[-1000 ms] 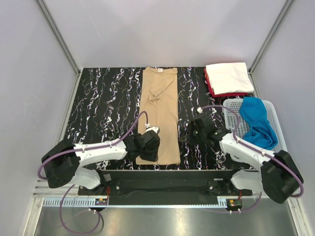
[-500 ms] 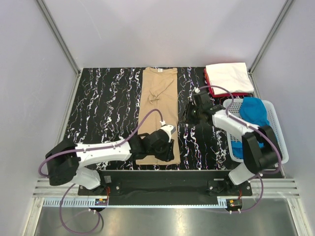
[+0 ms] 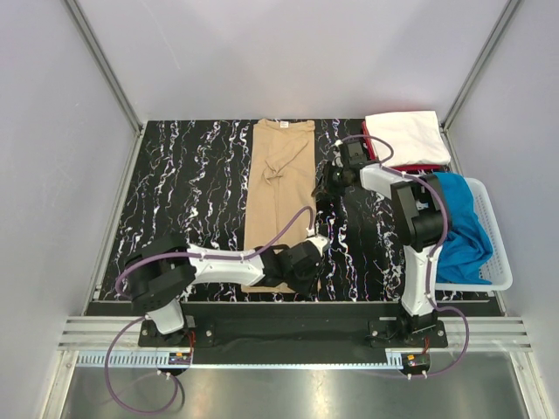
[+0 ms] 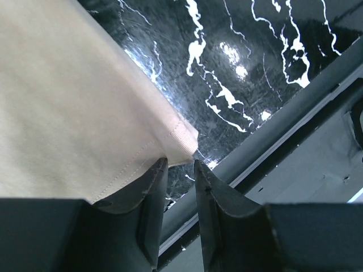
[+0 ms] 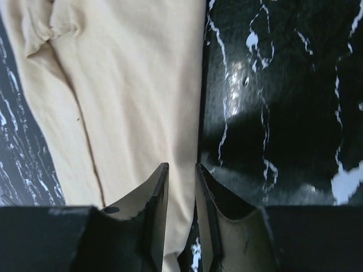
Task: Fold and stack the t-shirts
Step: Fold the tshirt
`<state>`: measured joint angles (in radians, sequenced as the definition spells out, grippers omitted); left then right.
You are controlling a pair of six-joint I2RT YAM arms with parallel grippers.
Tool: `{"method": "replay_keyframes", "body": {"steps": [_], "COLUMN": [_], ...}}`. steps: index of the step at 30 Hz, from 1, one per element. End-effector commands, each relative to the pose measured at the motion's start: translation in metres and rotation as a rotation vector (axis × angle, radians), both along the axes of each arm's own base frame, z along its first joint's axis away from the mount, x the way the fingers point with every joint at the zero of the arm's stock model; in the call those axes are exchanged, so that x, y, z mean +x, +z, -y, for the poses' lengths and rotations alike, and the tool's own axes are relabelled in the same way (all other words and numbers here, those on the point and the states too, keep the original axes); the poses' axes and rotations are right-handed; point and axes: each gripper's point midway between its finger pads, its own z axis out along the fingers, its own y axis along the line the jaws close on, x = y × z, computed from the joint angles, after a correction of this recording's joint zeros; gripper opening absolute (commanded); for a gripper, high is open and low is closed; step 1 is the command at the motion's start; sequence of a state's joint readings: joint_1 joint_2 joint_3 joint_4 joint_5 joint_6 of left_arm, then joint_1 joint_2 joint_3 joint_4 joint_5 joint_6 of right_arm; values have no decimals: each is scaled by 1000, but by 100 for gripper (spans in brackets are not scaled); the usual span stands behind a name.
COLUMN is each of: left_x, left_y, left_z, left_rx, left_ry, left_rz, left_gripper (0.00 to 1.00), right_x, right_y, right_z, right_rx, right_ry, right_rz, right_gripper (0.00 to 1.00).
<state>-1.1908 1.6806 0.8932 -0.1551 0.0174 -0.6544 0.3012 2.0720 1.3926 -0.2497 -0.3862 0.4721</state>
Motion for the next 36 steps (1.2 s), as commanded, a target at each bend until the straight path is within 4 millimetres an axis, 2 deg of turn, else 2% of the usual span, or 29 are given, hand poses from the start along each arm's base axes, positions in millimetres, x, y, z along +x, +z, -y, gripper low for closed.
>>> {"method": "replay_keyframes", "body": {"steps": [1,2,4,5,8,11,18,19,21,22,23,25,26,27,28,29,30,31,32,33,34,35,36], "left_x": [-2,-5,-6,-9,-11,-14,-17,-18,-16,-16,-9,-5,1,3,6,16,23,30,45,48,54,64,66], "left_y": [2,-2,-3,-5,-10,-18,-19,-13,-2,14,26,59,72,80,92,94,93,95,82,76,74,58,59], "left_z": [4,0,-1,-4,-7,-12,-18,-15,-16,-14,-16,-12,-14,-16,-19,-30,-39,-48,-69,-78,-88,-112,-120], "left_rx": [-32,-21,-22,-18,-11,10,5,-11,-5,-30,-15,-79,-97,-109,-126,-106,-90,-85,-50,-51,-67,-48,-61], "left_ry": [-10,-11,-4,-5,0,7,31,27,28,23,38,37,46,39,43,71,85,110,178,199,230,302,324], "left_rz": [26,20,13,10,1,-12,-29,-29,-22,-11,24,50,53,54,67,67,78,84,64,27,7,-31,-31], "left_gripper": [32,32,32,32,32,32,31,31,32,32,34,37,38,39,40,40,41,41,42,42,42,41,41], "right_x": [14,14,19,20,29,37,43,41,34,30,28,10,4,-17,-29,-40,-66,-79,-89,-112,-123,-134,-154], "right_y": [7,-4,-11,-19,-27,-29,-29,-23,-18,-11,11,20,43,35,37,55,39,37,50,35,35,45,34], "right_z": [-14,-14,-14,-13,-4,2,5,2,1,0,1,7,8,14,17,19,25,28,33,39,40,34,34], "right_rx": [40,32,26,14,-42,-47,-43,-23,-6,-1,6,4,17,7,2,16,5,1,2,-8,3,20,12], "right_ry": [60,58,51,45,11,-1,5,14,14,19,15,2,0,-15,-23,-27,-30,-34,-45,-55,-54,-32,-24], "right_rz": [38,18,12,2,13,13,-4,-5,-26,-25,1,-20,12,-46,-58,-33,-93,-105,-76,-128,-141,-117,-154], "right_gripper": [33,33,29,21,4,2,19,25,30,34,36,41,44,45,46,48,49,50,50,50,50,50,50]}}
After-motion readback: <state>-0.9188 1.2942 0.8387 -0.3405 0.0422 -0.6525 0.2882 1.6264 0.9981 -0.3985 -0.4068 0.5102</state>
